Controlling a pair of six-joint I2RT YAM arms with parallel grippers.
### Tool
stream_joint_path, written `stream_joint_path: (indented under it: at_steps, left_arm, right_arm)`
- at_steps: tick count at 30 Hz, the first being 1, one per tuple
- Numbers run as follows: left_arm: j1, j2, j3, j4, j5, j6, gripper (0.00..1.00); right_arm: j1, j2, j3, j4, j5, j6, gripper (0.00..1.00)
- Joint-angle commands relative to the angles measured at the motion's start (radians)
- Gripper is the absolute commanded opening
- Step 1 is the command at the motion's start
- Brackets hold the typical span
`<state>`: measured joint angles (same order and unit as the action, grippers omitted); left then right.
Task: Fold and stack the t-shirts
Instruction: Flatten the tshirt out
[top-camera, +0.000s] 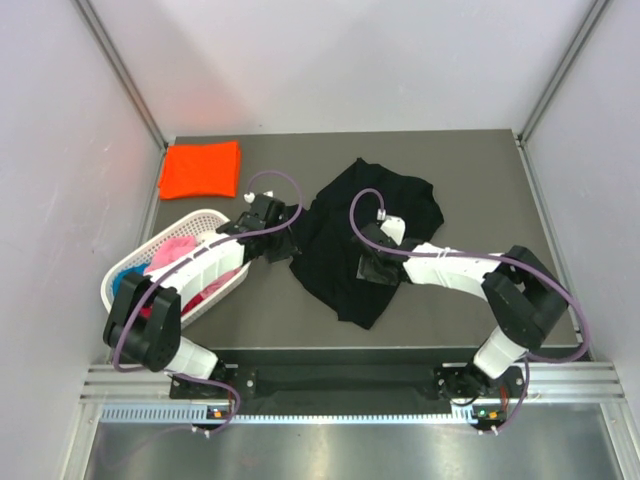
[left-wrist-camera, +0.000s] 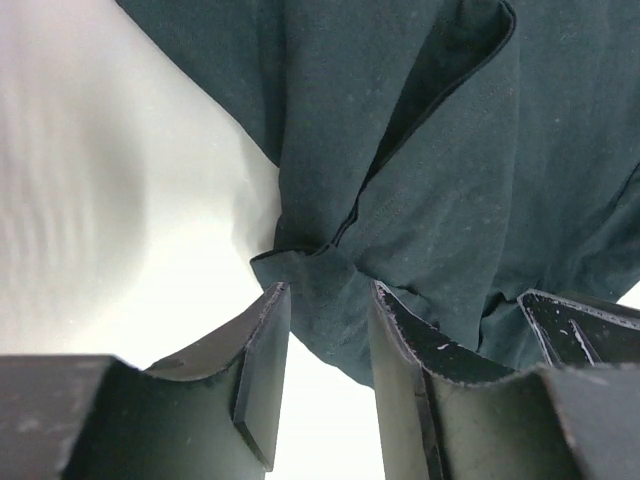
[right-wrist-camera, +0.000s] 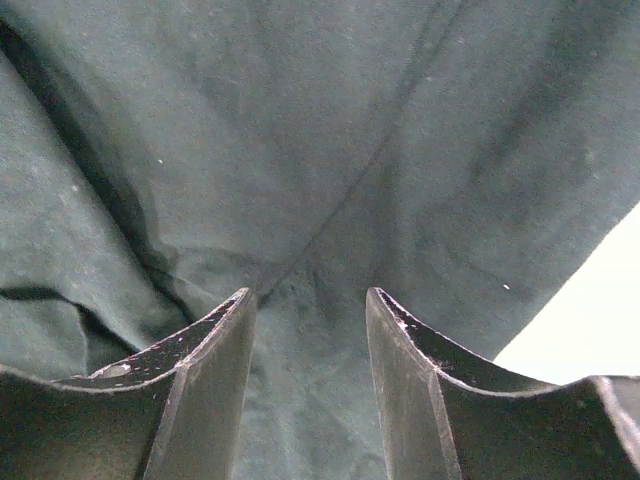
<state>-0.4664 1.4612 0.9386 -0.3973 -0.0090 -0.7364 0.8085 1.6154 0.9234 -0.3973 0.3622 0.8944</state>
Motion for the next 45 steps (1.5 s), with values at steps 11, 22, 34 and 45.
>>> stream_joint_path:
  at_steps: [11, 22, 34, 45]
  left_arm:
    - [-0.002, 0.109, 0.043, 0.012, 0.04, 0.061, 0.42]
    - [0.0, 0.209, 0.065, -0.015, -0.048, 0.065, 0.0]
    - [-0.003, 0.148, 0.017, -0.012, -0.037, 0.045, 0.0]
    - [-0.02, 0.001, 0.025, -0.074, -0.008, 0.058, 0.35]
  right_arm:
    - [0.038, 0.119, 0.1, 0.058, 0.038, -0.06, 0.49]
    - [0.012, 0.055, 0.094, -0.08, 0.244, -0.052, 0.02]
    - [-0.215, -0.483, -0.293, -0.173, 0.181, 0.027, 0.02]
    - [-0.235, -0.537, -0.126, -0.298, 0.126, -0.037, 0.34]
